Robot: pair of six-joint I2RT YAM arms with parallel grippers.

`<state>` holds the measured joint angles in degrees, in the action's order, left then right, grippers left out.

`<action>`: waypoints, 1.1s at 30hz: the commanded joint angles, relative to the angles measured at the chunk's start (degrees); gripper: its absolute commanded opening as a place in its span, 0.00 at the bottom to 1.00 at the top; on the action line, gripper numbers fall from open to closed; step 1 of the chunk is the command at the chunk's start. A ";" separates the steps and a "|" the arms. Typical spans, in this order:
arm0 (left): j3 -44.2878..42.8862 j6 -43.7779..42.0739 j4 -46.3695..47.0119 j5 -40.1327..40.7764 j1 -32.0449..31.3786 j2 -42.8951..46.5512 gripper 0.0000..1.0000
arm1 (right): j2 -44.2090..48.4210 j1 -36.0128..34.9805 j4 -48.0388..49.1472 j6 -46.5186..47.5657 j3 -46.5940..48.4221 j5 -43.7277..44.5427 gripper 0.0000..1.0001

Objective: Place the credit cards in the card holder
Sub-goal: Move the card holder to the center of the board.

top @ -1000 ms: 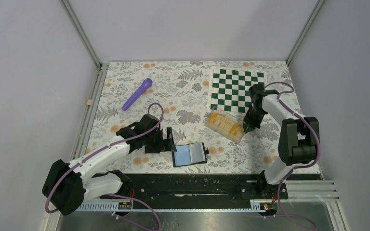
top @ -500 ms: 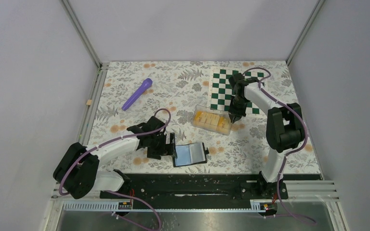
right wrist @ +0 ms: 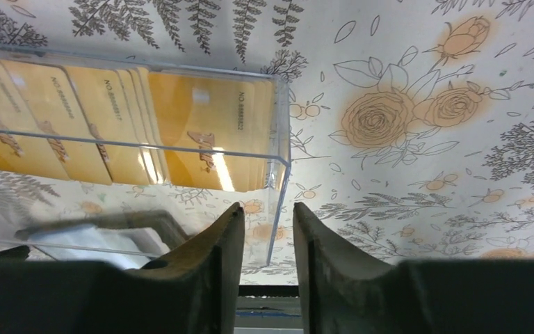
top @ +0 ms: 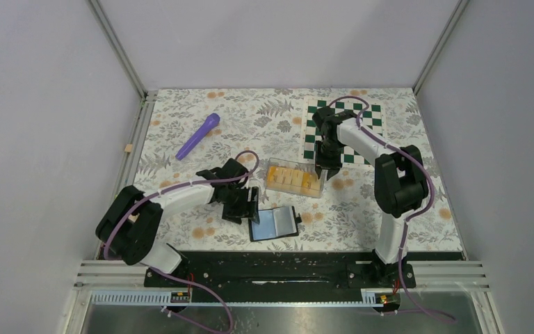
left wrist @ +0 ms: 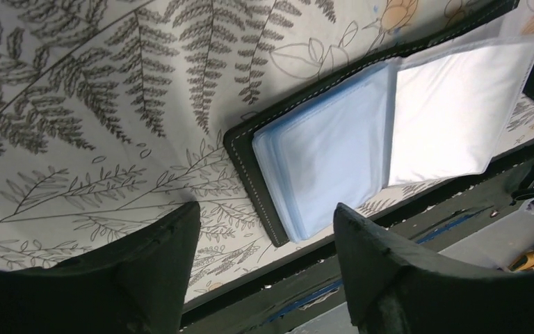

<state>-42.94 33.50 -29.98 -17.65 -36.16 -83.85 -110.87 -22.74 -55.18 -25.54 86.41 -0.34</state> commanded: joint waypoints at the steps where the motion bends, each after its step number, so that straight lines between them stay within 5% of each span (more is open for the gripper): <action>1: -3.38 -3.34 1.47 0.14 -0.71 -3.98 0.65 | 3.00 -0.20 -0.67 1.72 1.31 -2.73 0.47; 9: -7.82 -3.88 0.99 1.72 -5.12 -9.01 0.58 | 7.94 -0.20 0.02 1.86 -1.17 -2.39 0.67; 20: -13.79 -2.12 -0.32 2.88 -10.42 -13.09 0.57 | 13.96 -0.21 2.48 0.99 -8.39 -4.49 0.69; 33: -12.74 1.27 -3.24 12.52 -10.21 4.36 0.76 | 6.20 -0.28 1.66 1.81 -2.53 -4.67 0.69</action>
<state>-55.33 32.67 -33.43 -9.72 -46.76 -87.55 -100.73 -22.74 -52.10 -24.45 79.50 -5.54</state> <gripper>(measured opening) 0.750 0.701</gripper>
